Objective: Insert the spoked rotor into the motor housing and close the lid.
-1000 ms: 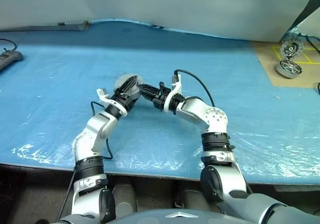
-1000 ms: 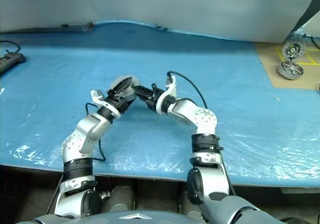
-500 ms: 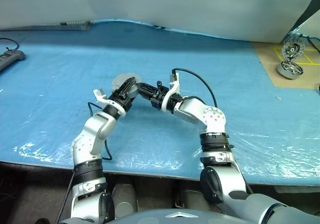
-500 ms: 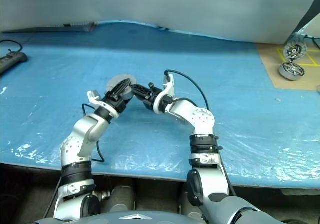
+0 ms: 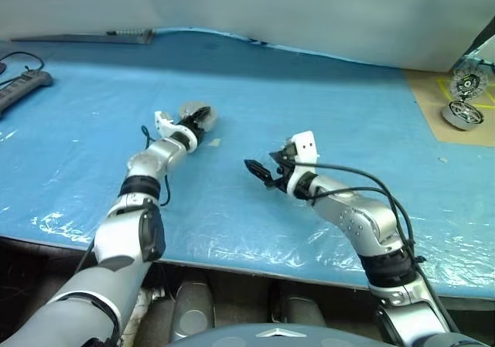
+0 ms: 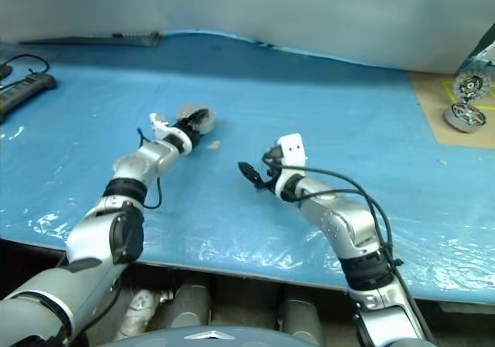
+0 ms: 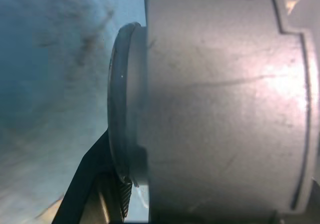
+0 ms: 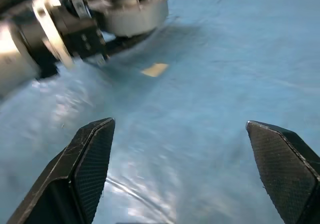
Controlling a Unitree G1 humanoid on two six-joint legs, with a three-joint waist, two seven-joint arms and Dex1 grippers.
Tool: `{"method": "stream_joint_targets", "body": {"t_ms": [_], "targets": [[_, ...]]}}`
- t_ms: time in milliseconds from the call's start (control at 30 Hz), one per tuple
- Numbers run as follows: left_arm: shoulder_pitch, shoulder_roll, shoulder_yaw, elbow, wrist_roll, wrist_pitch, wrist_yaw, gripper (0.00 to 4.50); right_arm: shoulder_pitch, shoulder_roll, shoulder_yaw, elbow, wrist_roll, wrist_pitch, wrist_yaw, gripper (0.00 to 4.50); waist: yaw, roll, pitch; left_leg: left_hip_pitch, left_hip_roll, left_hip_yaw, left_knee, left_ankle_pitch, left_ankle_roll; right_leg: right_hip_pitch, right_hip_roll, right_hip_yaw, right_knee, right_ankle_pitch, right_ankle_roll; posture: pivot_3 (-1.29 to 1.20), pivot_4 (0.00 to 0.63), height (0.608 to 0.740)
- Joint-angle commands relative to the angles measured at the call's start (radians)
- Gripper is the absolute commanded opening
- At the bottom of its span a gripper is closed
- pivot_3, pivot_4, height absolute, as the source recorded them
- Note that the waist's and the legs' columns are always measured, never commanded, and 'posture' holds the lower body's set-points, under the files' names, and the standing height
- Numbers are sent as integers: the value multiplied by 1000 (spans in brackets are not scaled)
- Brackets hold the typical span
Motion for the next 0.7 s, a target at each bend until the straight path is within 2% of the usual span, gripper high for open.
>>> {"method": "stream_joint_targets", "body": {"t_ms": [33,233,367,700], "targets": [[-129,-2,31,120,97,-95,-82,2395,64,-10,30,-64,-135,-108,11,4500,-2,0,0,0,0,0,0,0,0,0,0,0,0,0,0,0,150,740],[-238,-54,59,233,252,-262,-99,2395,118,35,1,-73,-203,-117,-2,4500,-5,0,0,0,0,-1,0,0,0,0,0,0,0,0,-1,0,150,740],[-262,-79,75,256,342,-352,-15,2395,133,57,-22,-82,-228,-100,-11,4500,-4,0,0,0,0,-2,0,0,0,0,0,0,0,1,-1,0,150,740],[-238,-81,150,262,438,-304,32,2395,128,89,-50,-72,-256,-76,15,4500,-3,0,0,-2,1,-5,2,0,0,-1,1,-3,1,2,-3,0,150,740]]}}
